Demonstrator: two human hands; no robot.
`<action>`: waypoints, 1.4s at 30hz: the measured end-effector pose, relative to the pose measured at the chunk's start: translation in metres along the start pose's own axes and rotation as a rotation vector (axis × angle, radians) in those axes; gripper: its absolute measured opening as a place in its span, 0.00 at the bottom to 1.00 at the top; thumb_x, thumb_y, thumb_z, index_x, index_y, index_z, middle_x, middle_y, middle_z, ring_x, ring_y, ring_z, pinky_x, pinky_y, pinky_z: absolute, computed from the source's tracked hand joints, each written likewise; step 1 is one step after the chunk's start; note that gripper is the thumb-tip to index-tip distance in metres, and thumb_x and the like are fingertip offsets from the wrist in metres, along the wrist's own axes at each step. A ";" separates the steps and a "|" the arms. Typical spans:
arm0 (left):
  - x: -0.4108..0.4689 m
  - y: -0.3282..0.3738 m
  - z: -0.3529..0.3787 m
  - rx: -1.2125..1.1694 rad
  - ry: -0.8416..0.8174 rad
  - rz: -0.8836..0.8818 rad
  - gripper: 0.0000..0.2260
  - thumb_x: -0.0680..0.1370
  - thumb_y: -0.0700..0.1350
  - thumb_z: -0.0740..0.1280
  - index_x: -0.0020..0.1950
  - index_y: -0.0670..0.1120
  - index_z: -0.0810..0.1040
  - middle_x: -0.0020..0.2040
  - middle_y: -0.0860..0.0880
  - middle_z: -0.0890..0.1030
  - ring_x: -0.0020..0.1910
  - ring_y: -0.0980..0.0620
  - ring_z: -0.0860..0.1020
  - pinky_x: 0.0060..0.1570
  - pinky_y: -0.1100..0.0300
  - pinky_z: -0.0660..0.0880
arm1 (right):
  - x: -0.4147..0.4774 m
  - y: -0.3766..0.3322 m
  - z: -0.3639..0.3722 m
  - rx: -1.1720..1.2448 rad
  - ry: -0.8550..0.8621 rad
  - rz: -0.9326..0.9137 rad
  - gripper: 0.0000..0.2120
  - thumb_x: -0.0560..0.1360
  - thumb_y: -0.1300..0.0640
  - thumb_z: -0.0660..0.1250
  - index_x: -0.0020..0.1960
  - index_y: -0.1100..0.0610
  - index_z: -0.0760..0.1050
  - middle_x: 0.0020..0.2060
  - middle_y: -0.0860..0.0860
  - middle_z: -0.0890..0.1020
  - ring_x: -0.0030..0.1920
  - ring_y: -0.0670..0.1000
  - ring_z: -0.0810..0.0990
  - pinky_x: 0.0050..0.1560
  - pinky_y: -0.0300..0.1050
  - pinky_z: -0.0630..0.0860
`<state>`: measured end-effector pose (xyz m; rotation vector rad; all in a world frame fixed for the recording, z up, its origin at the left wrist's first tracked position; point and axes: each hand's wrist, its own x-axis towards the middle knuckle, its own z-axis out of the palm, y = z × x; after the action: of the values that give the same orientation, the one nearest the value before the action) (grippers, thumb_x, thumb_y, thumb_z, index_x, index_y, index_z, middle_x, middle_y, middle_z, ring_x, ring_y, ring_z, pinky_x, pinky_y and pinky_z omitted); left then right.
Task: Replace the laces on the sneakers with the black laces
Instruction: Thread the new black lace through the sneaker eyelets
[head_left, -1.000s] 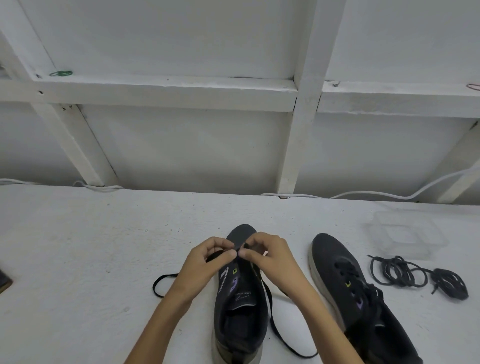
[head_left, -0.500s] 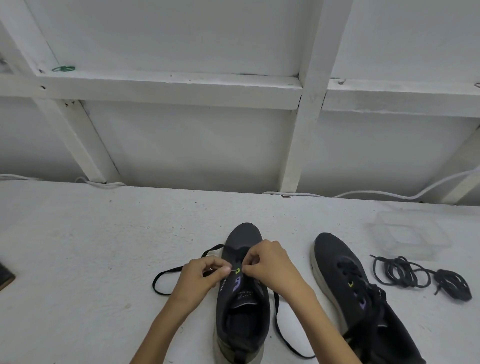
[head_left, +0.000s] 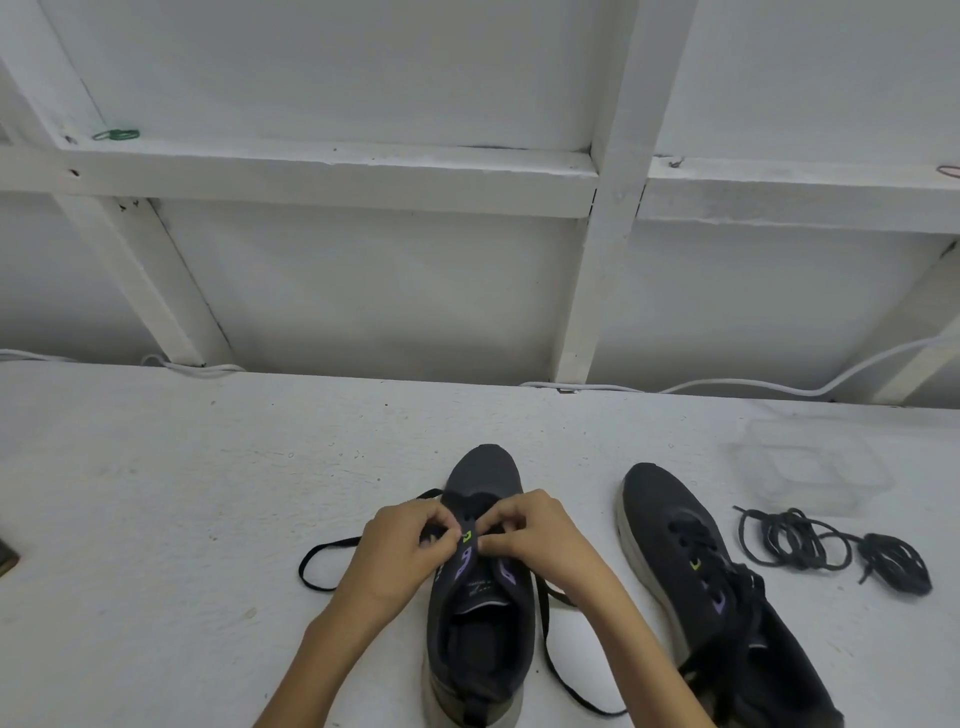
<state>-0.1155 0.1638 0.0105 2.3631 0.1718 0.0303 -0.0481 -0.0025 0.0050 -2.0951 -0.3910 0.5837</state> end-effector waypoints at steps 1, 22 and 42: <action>0.002 0.003 -0.002 0.059 -0.017 0.024 0.05 0.76 0.46 0.69 0.41 0.54 0.80 0.38 0.57 0.81 0.34 0.58 0.75 0.36 0.71 0.68 | 0.000 0.002 0.000 0.044 0.000 -0.006 0.03 0.67 0.56 0.75 0.41 0.50 0.85 0.23 0.44 0.70 0.28 0.45 0.68 0.37 0.44 0.65; -0.003 -0.001 0.001 -0.040 -0.039 -0.006 0.17 0.64 0.68 0.57 0.48 0.68 0.77 0.52 0.66 0.76 0.56 0.67 0.71 0.59 0.59 0.70 | -0.004 0.005 0.012 0.203 0.069 -0.012 0.03 0.65 0.56 0.71 0.37 0.54 0.82 0.29 0.57 0.75 0.32 0.51 0.73 0.38 0.46 0.70; -0.002 -0.001 0.013 -0.314 0.029 0.081 0.14 0.71 0.63 0.62 0.46 0.58 0.81 0.47 0.60 0.80 0.52 0.57 0.77 0.51 0.71 0.68 | -0.008 -0.041 -0.037 0.404 0.062 -0.137 0.04 0.76 0.60 0.70 0.46 0.60 0.81 0.33 0.46 0.80 0.34 0.43 0.73 0.38 0.31 0.71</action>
<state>-0.1162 0.1552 0.0006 2.0555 0.0783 0.1225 -0.0369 -0.0088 0.0590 -1.6814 -0.3452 0.4713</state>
